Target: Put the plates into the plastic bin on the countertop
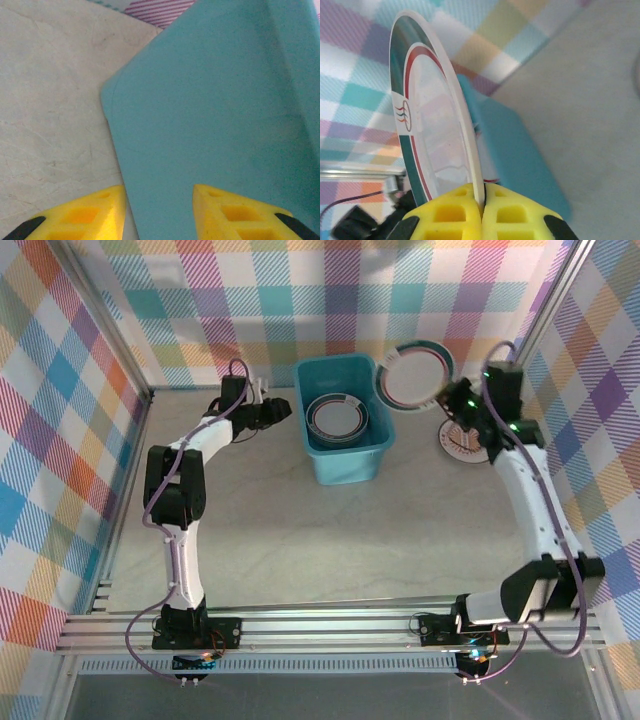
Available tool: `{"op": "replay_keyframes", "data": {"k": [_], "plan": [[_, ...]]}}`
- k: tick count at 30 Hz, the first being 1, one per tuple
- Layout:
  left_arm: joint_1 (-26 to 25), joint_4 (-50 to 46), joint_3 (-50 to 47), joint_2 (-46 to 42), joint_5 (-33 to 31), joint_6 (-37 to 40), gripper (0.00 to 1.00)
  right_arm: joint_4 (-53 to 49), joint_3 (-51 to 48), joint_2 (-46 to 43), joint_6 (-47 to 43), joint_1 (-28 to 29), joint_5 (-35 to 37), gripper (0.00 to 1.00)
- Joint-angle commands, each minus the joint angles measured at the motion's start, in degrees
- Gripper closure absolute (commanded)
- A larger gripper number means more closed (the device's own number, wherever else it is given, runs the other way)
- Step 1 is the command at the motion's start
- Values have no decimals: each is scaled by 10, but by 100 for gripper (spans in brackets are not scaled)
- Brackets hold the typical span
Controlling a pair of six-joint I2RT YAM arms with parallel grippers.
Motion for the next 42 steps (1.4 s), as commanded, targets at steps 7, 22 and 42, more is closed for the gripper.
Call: {"op": "replay_keyframes", "data": {"k": [7,22,42], "plan": [[-1,7,-19,0,59,9,60,60,145,168,39,168,222,100],[-27,42,-65,-10,96,-8,59,-39,288,345,106,251,402,100],[-38,65,-76,-9,105,-24,59,-162,374,441,299,275,396,100]]}}
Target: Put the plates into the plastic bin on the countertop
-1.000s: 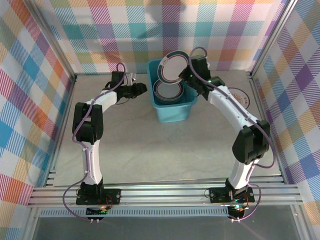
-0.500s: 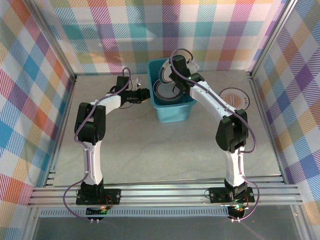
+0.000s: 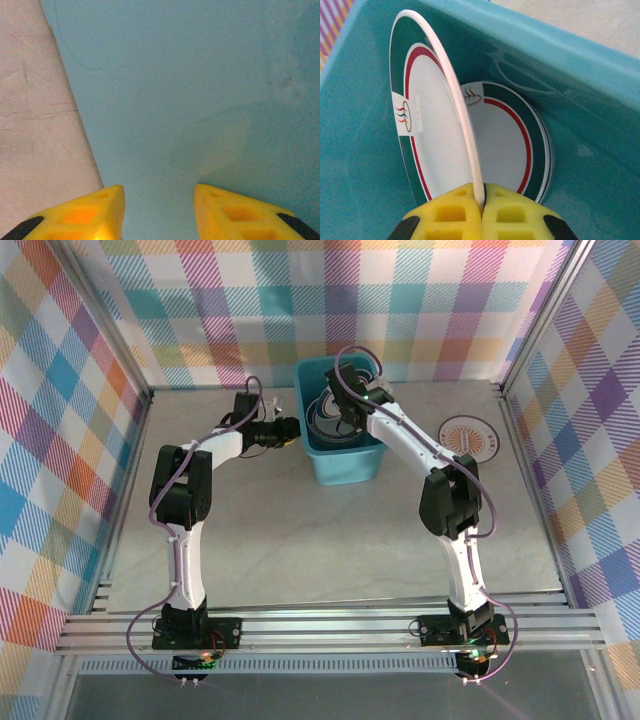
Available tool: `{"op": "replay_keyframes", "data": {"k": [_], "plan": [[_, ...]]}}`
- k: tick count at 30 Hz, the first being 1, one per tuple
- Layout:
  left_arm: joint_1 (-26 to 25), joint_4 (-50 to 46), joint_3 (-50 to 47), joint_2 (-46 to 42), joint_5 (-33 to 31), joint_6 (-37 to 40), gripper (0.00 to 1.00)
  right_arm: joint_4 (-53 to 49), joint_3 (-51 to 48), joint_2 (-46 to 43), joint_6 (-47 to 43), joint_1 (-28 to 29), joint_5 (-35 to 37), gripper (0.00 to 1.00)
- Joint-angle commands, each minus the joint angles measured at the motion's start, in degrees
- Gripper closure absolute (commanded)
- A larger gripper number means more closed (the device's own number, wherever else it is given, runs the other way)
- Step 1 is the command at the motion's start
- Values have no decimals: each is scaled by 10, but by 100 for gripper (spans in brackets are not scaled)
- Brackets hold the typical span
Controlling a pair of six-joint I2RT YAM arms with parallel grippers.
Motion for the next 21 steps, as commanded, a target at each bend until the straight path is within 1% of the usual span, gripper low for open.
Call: {"op": "replay_keyframes", "data": {"k": [1,11,16,21], "plan": [[-8,23,-4,-16,21,-1,59,-16,29,12,54,3,-5,100],[-8,27,-13,-19,21,-2,59,-13,35,39,119,3,-33,100],[-8,30,-21,-24,18,-1,59,21,7,42,160,3,-45,100],[-8,32,-28,-28,16,-1,59,35,5,56,184,2,-80,100]]}}
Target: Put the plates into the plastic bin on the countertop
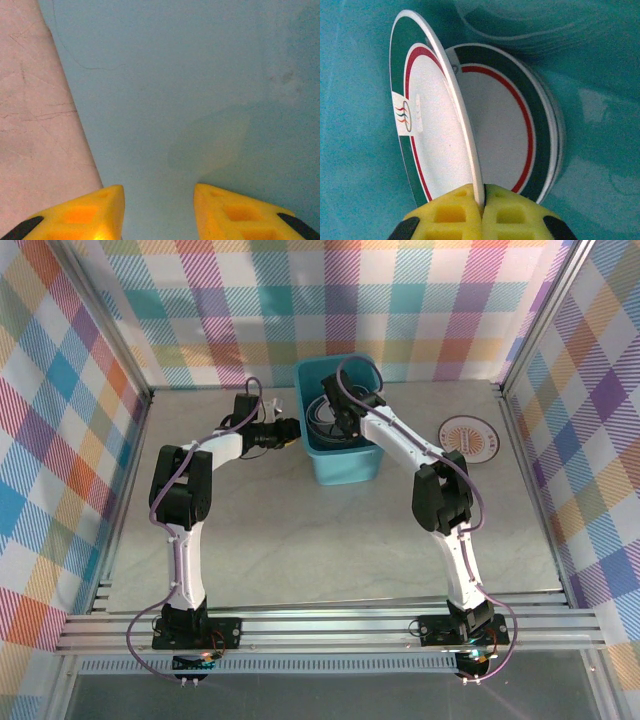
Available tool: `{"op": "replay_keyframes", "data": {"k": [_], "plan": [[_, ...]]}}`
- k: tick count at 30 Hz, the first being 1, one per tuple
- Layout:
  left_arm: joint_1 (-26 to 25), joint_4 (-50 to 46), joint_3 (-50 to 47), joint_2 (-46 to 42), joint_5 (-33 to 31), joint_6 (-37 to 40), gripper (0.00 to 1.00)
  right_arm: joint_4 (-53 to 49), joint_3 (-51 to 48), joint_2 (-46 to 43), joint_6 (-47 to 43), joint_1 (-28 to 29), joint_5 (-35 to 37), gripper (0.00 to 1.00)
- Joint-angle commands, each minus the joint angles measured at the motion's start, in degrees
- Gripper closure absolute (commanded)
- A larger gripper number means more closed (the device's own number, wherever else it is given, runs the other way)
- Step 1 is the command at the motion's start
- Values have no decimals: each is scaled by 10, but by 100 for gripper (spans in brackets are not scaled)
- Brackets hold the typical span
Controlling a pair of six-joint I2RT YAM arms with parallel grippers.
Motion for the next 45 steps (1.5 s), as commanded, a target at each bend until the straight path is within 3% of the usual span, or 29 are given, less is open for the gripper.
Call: {"op": "replay_keyframes", "data": {"k": [1,20,26,29,32,39,43,45], "plan": [[-8,10,-13,-26,13,3,59,17,3,17,45,2,-32,100],[-8,9,-19,-30,11,5,59,-19,-5,46,122,1,-61,100],[-8,7,-19,-32,8,6,59,-16,-5,54,118,1,-69,87],[-8,7,-22,-34,4,7,59,-16,-7,53,114,1,-70,76],[-8,5,-24,-37,2,9,59,2,-22,46,107,0,-76,52],[-8,10,-40,-48,-9,9,59,50,-39,19,53,1,-72,18],[-8,10,-43,-52,-19,9,59,64,-40,-1,-3,0,-73,1],[-7,8,-41,-54,-25,12,59,62,-39,-14,-39,0,-73,1]]}}
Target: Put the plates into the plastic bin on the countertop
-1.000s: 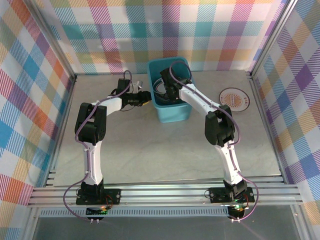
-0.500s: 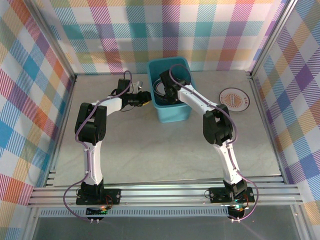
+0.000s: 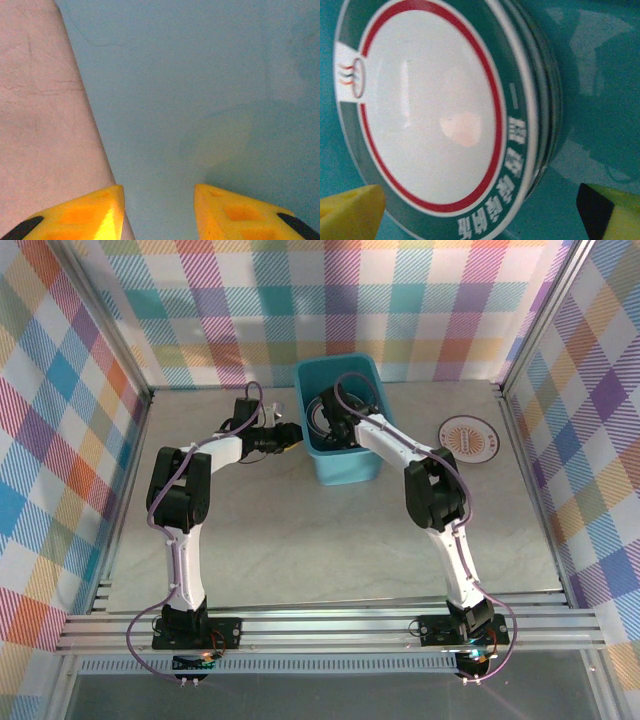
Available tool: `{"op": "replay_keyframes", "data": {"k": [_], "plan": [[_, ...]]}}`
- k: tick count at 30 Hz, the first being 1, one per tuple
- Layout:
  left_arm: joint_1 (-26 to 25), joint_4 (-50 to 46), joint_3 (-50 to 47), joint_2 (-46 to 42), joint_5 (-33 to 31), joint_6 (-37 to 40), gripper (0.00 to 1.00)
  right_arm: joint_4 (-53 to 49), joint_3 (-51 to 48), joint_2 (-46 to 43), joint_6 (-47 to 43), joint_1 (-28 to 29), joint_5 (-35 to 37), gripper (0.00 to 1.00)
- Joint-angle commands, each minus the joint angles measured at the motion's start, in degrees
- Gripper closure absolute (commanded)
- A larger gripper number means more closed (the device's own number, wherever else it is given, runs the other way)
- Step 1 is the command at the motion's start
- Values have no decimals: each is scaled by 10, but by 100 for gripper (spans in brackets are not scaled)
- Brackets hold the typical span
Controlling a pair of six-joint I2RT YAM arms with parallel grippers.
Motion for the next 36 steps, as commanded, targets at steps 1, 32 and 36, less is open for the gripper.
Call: {"op": "replay_keyframes", "data": {"k": [1,32,36], "plan": [[-3,8,-5,-32,-9,12,59,10,-4,-54,-80,0,1,1],[11,-15,5,-87,-166,15,59,54,-548,-500,-287,-440,-222,23],[11,-9,-8,-96,-177,13,59,49,-539,-445,-304,-495,-256,26]]}}
